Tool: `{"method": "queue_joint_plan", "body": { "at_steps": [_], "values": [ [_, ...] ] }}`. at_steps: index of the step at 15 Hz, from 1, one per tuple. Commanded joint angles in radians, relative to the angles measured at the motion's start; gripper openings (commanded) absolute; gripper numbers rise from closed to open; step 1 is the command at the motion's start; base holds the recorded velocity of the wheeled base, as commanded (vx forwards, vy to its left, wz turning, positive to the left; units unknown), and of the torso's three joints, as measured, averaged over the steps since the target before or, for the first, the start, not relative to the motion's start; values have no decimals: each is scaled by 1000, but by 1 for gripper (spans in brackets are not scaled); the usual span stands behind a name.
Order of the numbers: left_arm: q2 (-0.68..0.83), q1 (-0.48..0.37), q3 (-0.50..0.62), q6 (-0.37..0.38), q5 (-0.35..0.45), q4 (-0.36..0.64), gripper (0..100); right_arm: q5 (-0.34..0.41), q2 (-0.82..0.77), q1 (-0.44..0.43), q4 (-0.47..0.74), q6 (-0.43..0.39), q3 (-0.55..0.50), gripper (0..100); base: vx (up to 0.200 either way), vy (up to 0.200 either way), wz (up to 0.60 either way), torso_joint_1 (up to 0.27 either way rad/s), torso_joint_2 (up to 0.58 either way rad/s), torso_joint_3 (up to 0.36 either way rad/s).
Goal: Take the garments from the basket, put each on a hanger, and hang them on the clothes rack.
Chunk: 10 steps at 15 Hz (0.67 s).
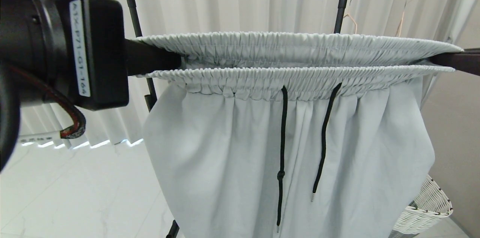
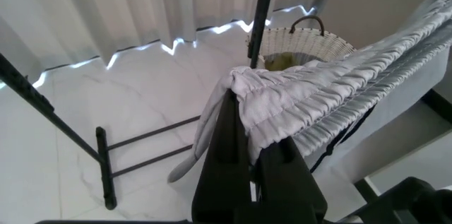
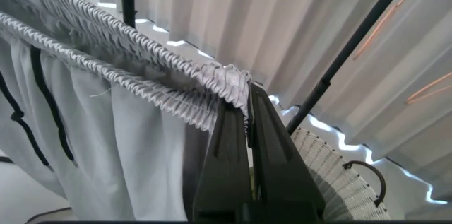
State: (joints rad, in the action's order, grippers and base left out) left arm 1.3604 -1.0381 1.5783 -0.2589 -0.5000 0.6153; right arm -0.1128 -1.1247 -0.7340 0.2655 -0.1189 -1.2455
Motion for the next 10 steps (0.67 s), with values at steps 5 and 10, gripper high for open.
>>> {"method": "queue_joint_plan", "body": {
  "at_steps": [5, 10],
  "values": [
    [2, 0, 0, 0, -2, 0, 0, 1, 3, -1, -2, -2, 12, 100, 0, 0, 0, 0, 0, 0],
    [28, 56, -8, 0, -71, 0, 0, 82, 92, -5, -3, -7, 89, 100, 0, 0, 0, 0, 0, 0]
  ]
}}
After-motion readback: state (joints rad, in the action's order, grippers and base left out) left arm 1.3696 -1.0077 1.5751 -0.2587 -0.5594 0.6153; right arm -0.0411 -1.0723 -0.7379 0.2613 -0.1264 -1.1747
